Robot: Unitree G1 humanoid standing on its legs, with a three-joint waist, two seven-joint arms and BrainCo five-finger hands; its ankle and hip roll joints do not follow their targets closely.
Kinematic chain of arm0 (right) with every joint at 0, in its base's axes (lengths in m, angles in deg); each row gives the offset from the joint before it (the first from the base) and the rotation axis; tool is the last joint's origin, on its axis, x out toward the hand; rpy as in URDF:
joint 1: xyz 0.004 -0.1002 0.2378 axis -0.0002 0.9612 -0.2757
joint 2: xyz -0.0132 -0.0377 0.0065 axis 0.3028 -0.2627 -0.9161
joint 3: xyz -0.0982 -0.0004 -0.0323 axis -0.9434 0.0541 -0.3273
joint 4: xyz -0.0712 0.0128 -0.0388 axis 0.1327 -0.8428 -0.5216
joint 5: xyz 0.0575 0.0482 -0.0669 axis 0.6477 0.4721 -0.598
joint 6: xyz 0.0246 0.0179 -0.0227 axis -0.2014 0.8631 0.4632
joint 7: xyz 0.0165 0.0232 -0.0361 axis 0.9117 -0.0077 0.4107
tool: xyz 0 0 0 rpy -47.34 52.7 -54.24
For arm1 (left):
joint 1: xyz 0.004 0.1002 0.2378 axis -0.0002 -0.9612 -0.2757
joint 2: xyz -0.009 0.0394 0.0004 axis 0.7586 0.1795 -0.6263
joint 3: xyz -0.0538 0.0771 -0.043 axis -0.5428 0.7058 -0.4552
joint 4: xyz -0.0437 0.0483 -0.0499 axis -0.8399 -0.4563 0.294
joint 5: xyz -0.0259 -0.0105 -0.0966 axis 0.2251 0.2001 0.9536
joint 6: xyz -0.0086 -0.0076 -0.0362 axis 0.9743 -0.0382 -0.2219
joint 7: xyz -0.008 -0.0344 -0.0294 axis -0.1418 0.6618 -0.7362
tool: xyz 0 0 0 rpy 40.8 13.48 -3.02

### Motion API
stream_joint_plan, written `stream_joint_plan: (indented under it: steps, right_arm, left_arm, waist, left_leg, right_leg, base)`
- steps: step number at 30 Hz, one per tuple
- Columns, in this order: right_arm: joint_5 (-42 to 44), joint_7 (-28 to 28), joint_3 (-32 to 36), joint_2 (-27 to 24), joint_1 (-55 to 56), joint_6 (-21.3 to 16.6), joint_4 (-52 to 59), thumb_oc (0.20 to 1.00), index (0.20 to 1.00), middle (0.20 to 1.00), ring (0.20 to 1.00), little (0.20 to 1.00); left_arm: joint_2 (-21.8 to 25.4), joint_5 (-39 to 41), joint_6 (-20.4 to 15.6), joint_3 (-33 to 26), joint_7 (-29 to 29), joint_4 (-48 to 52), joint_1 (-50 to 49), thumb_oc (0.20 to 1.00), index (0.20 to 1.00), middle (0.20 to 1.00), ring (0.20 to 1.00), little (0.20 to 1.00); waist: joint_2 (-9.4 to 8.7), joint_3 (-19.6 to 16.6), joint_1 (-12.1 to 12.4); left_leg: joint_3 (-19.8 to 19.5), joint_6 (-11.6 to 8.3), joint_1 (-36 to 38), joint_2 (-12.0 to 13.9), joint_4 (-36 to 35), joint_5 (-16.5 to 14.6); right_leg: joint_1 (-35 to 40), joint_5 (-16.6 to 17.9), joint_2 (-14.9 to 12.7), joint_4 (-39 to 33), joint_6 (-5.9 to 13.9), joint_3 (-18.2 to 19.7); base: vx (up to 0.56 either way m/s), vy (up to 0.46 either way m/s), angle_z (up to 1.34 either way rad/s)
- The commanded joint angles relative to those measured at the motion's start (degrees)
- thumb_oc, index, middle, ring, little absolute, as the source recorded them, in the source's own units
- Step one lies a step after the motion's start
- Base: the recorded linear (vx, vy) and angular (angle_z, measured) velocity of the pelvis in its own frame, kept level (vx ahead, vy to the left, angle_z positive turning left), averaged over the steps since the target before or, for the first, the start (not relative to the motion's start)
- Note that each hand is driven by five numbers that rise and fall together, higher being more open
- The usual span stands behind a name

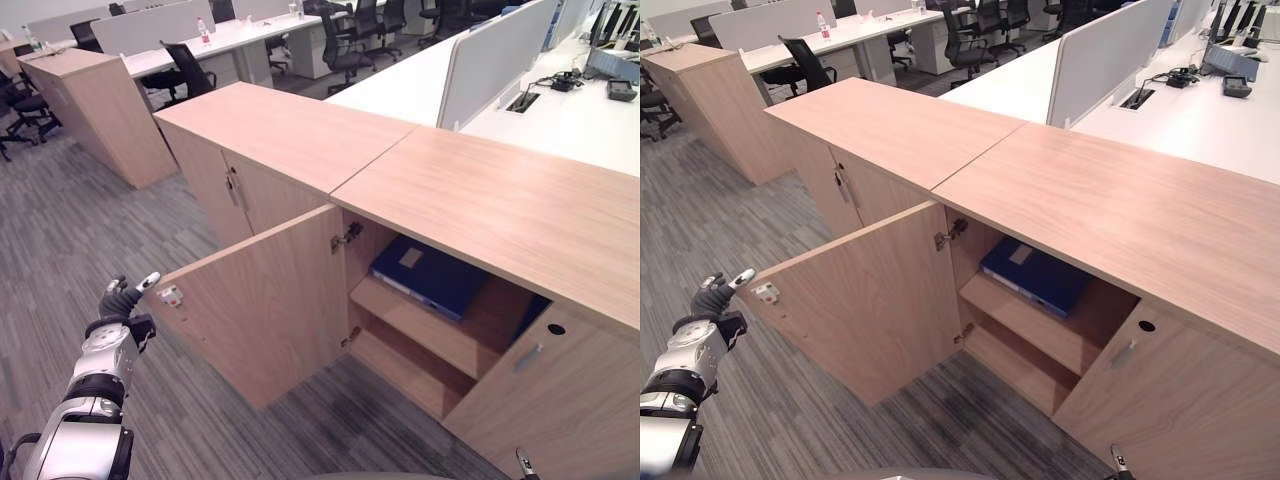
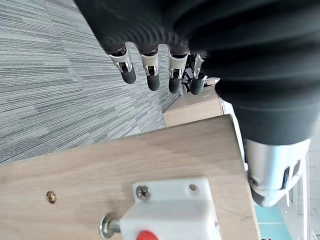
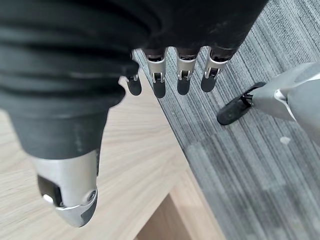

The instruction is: Put the empty folder in the office cabinet

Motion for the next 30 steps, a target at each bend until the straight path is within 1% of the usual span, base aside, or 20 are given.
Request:
stream_joint_plan:
  steps: [1, 4, 7, 8, 9, 10, 11, 12, 14, 15, 16, 21, 22, 23, 25, 27, 28, 29, 30]
  right_arm:
    - [-1.4, 0.2, 0.0, -0.8, -4.7, -0.9, -4.0, 1.000, 1.000, 1.000, 1.000, 1.000]
    - [-1.8, 0.2, -0.3, -0.7, -4.7, -0.9, -4.0, 1.000, 1.000, 1.000, 1.000, 1.000]
    - [-2.3, 0.2, -0.7, -0.2, -5.1, -0.8, -3.9, 1.000, 1.000, 1.000, 1.000, 1.000]
    - [-2.3, 0.2, -0.7, -0.2, -5.0, -0.8, -3.9, 1.000, 1.000, 1.000, 1.000, 1.000]
    - [-2.4, 0.1, -0.7, 0.1, -5.3, -0.7, -3.9, 1.000, 1.000, 1.000, 1.000, 1.000]
    - [-2.3, 0.2, -0.7, 0.2, -5.5, -0.7, -3.8, 1.000, 1.000, 1.000, 1.000, 1.000]
    - [-2.3, 0.2, -0.6, 0.2, -5.4, -0.6, -3.8, 1.000, 1.000, 1.000, 1.000, 1.000]
    - [-2.1, 0.1, -0.3, 0.5, -5.9, -0.4, -3.9, 1.000, 1.000, 1.000, 1.000, 1.000]
    - [-1.9, 0.0, -0.3, 0.8, -6.2, -0.3, -4.0, 1.000, 1.000, 1.000, 1.000, 1.000]
    - [-1.9, 0.0, -0.1, 1.3, -6.5, -0.4, -4.1, 1.000, 1.000, 1.000, 1.000, 1.000]
    - [-1.9, 0.0, -0.1, 1.2, -6.4, -0.4, -4.1, 1.000, 1.000, 1.000, 1.000, 1.000]
    - [-2.4, 0.0, 0.0, 1.9, -6.4, -0.1, -5.5, 1.000, 1.000, 1.000, 1.000, 1.000]
    - [-2.3, -0.2, 0.2, 2.1, -6.2, 0.0, -5.9, 1.000, 1.000, 1.000, 1.000, 1.000]
    - [-2.3, -0.2, 0.2, 2.2, -6.2, 0.1, -6.2, 1.000, 1.000, 1.000, 1.000, 1.000]
    - [-2.4, -0.2, 0.4, 2.2, -6.1, 0.1, -6.4, 1.000, 1.000, 1.000, 1.000, 1.000]
    - [-2.9, 0.0, 0.6, 2.2, -5.7, -0.1, -6.9, 1.000, 1.000, 1.000, 1.000, 1.000]
    - [-3.0, 0.2, 0.5, 2.0, -5.7, -0.1, -7.1, 1.000, 1.000, 1.000, 1.000, 1.000]
    - [-2.7, 1.0, 0.6, 1.9, -5.3, -0.2, -7.1, 1.000, 1.000, 1.000, 1.000, 1.000]
    - [-2.5, 2.3, 0.6, 2.3, -4.7, -0.3, -7.7, 1.000, 1.000, 1.000, 1.000, 1.000]
  left_arm:
    - [-2.2, 0.4, -1.4, 0.4, 0.4, -1.4, 5.1, 1.000, 1.000, 1.000, 1.000, 1.000]
    - [-4.3, 0.4, -1.8, 1.5, 0.3, 1.0, 4.5, 1.000, 1.000, 1.000, 1.000, 1.000]
    - [-7.7, 1.9, -2.4, 3.4, 0.9, 5.0, 4.1, 1.000, 1.000, 1.000, 1.000, 1.000]
    - [-7.8, 1.9, -2.3, 3.4, 0.8, 5.2, 4.1, 1.000, 1.000, 1.000, 1.000, 1.000]
    - [-10.1, 3.6, -3.0, 4.6, 1.3, 8.4, 3.8, 1.000, 1.000, 1.000, 1.000, 1.000]
    - [-11.5, 4.3, -3.0, 5.5, 1.6, 10.1, 3.4, 1.000, 1.000, 1.000, 1.000, 1.000]
    - [-11.6, 4.4, -3.0, 5.5, 1.5, 10.3, 3.2, 1.000, 1.000, 1.000, 1.000, 1.000]
    - [-14.7, 5.4, -3.1, 7.5, 2.3, 14.1, 1.7, 1.000, 1.000, 1.000, 1.000, 1.000]
    - [-17.3, 6.6, -3.5, 9.5, 3.3, 17.9, -0.1, 1.000, 1.000, 1.000, 1.000, 1.000]
    - [-19.6, 8.1, -3.9, 10.7, 4.8, 21.3, -2.1, 1.000, 1.000, 1.000, 1.000, 1.000]
    - [-19.7, 8.1, -3.8, 10.7, 4.8, 21.4, -2.2, 1.000, 1.000, 1.000, 1.000, 1.000]
    - [-24.6, 10.6, -3.6, 15.0, 8.5, 25.3, -6.1, 1.000, 1.000, 1.000, 1.000, 1.000]
    - [-25.4, 10.5, -3.1, 16.7, 9.1, 26.5, -7.5, 1.000, 1.000, 1.000, 1.000, 1.000]
    - [-25.4, 9.5, -2.7, 18.6, 10.0, 28.3, -9.0, 1.000, 1.000, 1.000, 1.000, 1.000]
    - [-24.6, 9.2, -2.5, 19.7, 10.7, 31.2, -10.5, 1.000, 1.000, 1.000, 1.000, 1.000]
    - [-21.5, 11.3, -2.1, 22.1, 13.5, 40.4, -12.1, 1.000, 1.000, 1.000, 1.000, 1.000]
    - [-20.4, 13.2, -1.5, 23.6, 15.8, 43.2, -11.6, 1.000, 1.000, 1.000, 1.000, 1.000]
    - [-17.6, 17.1, -0.4, 25.9, 20.8, 48.9, -10.7, 1.000, 1.000, 1.000, 1.000, 1.000]
    - [-16.2, 21.0, 0.8, 27.3, 23.9, 51.7, -10.8, 1.000, 1.000, 1.000, 1.000, 1.000]
  waist:
    - [0.20, 0.4, 0.9]
    - [-0.01, 0.4, 1.0]
    - [-0.32, 0.6, 0.8]
    - [-0.29, 0.6, 0.8]
    - [-0.52, 0.7, 0.7]
    - [-0.64, 0.8, 0.7]
    - [-0.61, 0.7, 0.8]
    - [-0.85, 0.9, 0.8]
    - [-1.06, 1.0, 0.7]
    - [-1.35, 1.2, 0.7]
    - [-1.31, 1.1, 0.7]
    - [-1.90, 1.5, 0.3]
    - [-1.99, 1.6, 0.3]
    - [-2.07, 1.8, 0.3]
    - [-2.16, 1.9, 0.5]
    - [-2.24, 2.3, 0.8]
    - [-2.21, 2.4, 0.7]
    - [-2.05, 2.4, 0.3]
    - [-2.28, 2.2, 0.2]
  left_leg:
    - [-0.4, 0.14, 1.0, 0.0, 0.7, -6.3]
    - [-0.6, 0.20, 1.1, 0.0, 0.7, -6.4]
    - [-0.7, 0.21, 1.1, -0.1, 0.7, -6.3]
    - [-0.7, 0.22, 1.1, -0.1, 0.7, -6.3]
    - [-0.8, 0.23, 1.1, -0.1, 0.7, -6.4]
    - [-1.0, 0.27, 1.1, -0.1, 0.7, -6.4]
    - [-1.0, 0.27, 1.1, -0.2, 0.7, -6.4]
    - [-1.2, 0.34, 1.0, -0.2, 0.7, -6.4]
    - [-1.4, 0.41, 0.9, -0.3, 0.7, -6.4]
    - [-1.5, 0.45, 0.9, -0.3, 0.7, -6.5]
    - [-1.5, 0.45, 0.9, -0.3, 0.7, -6.5]
    - [-1.5, 0.60, 0.9, -0.2, 0.7, -6.8]
    - [-1.5, 0.63, 0.7, -0.2, 0.7, -6.8]
    - [-1.6, 0.69, 0.6, -0.1, 0.7, -6.8]
    - [-1.7, 0.70, 0.4, -0.1, 0.7, -6.9]
    - [-2.0, 0.64, 0.1, 0.0, 0.7, -6.7]
    - [-2.1, 0.61, 0.1, 0.0, 0.7, -6.7]
    - [-2.0, 0.51, 0.1, 0.1, 0.7, -6.8]
    - [-1.7, 0.46, 0.2, 0.2, 0.7, -6.9]
  right_leg:
    - [1.1, 4.4, -4.5, 2.9, 4.58, -1.5]
    - [1.3, 4.5, -4.5, 2.9, 4.58, -1.6]
    - [1.4, 4.5, -4.5, 2.9, 4.58, -1.7]
    - [1.5, 4.5, -4.5, 2.9, 4.58, -1.7]
    - [1.5, 4.5, -4.6, 2.8, 4.58, -1.9]
    - [1.5, 4.5, -4.6, 2.8, 4.58, -1.9]
    - [1.5, 4.5, -4.6, 2.8, 4.58, -2.0]
    - [1.5, 4.6, -4.6, 2.9, 4.58, -2.1]
    - [1.6, 4.6, -4.6, 2.9, 4.58, -2.2]
    - [1.5, 4.6, -4.6, 2.8, 4.58, -2.3]
    - [1.5, 4.6, -4.6, 2.8, 4.58, -2.3]
    - [1.3, 4.4, -4.5, 2.6, 4.58, -1.9]
    - [1.1, 4.3, -4.4, 2.7, 4.58, -1.8]
    - [1.0, 4.2, -4.4, 2.7, 4.58, -1.7]
    - [1.0, 4.0, -4.3, 2.6, 4.58, -1.8]
    - [0.9, 3.8, -4.1, 2.5, 4.58, -1.9]
    - [0.9, 3.9, -4.0, 2.5, 4.58, -1.9]
    - [0.8, 4.0, -4.0, 2.4, 4.58, -1.7]
    - [0.7, 4.1, -3.9, 2.2, 4.58, -1.4]
  base:
    - [0.00, 0.000, 0.00]
    - [0.00, 0.000, 0.00]
    - [0.00, 0.000, 0.00]
    - [0.00, 0.000, 0.00]
    - [0.00, 0.000, 0.00]
    - [0.00, 0.000, 0.00]
    - [-0.01, -0.003, 0.14]
    - [-0.01, -0.001, 0.17]
    - [-0.01, -0.006, 0.14]
    - [-0.01, -0.007, 0.10]
    - [0.00, -0.008, 0.09]
    - [0.00, -0.005, 0.05]
    - [0.00, 0.000, 0.00]
    - [0.00, 0.000, 0.00]
    - [0.00, -0.011, 0.03]
    - [-0.01, -0.012, 0.05]
    - [0.00, -0.001, 0.07]
    - [0.02, 0.003, 0.08]
    - [0.02, 0.002, 0.06]
